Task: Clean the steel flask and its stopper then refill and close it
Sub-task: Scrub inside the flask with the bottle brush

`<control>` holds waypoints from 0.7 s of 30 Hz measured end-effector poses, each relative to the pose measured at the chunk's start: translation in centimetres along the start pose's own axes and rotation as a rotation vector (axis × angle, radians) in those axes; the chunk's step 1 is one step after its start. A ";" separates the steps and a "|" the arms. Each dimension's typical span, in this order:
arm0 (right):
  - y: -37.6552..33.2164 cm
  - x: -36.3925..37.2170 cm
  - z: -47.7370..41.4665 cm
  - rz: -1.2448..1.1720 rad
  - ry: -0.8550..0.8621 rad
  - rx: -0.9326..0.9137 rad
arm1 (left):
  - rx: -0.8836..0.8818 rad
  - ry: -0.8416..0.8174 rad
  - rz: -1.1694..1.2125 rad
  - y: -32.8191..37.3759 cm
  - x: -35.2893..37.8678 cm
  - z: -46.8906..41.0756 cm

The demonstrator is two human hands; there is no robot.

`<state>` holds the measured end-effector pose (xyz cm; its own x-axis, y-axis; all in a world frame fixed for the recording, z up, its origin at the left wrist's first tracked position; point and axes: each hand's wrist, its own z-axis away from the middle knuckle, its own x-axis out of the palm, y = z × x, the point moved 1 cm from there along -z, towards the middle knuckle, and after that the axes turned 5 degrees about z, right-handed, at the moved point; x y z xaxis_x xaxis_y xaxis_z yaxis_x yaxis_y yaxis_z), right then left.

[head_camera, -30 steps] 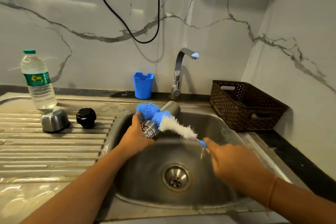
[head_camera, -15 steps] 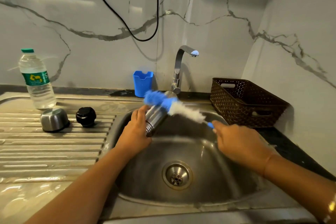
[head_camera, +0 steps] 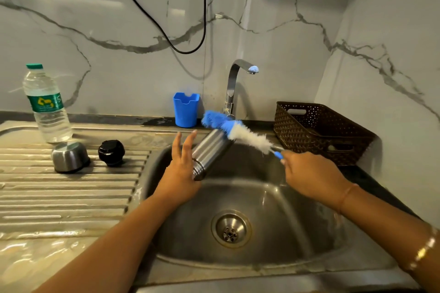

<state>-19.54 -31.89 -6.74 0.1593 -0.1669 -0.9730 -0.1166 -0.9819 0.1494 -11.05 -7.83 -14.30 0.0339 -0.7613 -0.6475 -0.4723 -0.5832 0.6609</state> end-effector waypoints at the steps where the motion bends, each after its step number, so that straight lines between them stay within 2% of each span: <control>1: 0.2 0.3 -0.7 -0.078 0.004 0.033 | -0.065 0.015 0.154 0.1 0.2 0.0; 4: -0.3 1.0 -2.0 -0.361 -0.019 0.086 | -0.303 0.097 0.708 0.2 0.8 -0.5; 6: -1.1 1.6 -2.3 -0.440 -0.016 0.105 | -0.419 0.151 1.039 0.0 0.8 -0.9; 10: -2.8 2.2 -2.1 -0.476 -0.029 0.089 | -0.553 0.183 1.457 -0.4 0.0 -1.3; 14: -3.5 1.6 -1.4 -0.452 0.003 0.051 | -0.604 0.231 1.575 -1.1 -0.6 -1.4; 19: -4.1 0.9 0.2 -0.382 0.002 -0.105 | -0.579 0.248 1.472 -1.3 -0.7 -1.6; 21: -3.3 0.5 -0.3 -0.352 0.004 -0.095 | -0.564 0.280 1.446 -1.5 -1.0 -1.6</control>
<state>-18.77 -28.76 -7.66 0.1773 0.1822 -0.9671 0.0375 -0.9833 -0.1783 -9.00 -6.67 -14.09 0.0482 -0.7342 0.6772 0.1258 0.6771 0.7251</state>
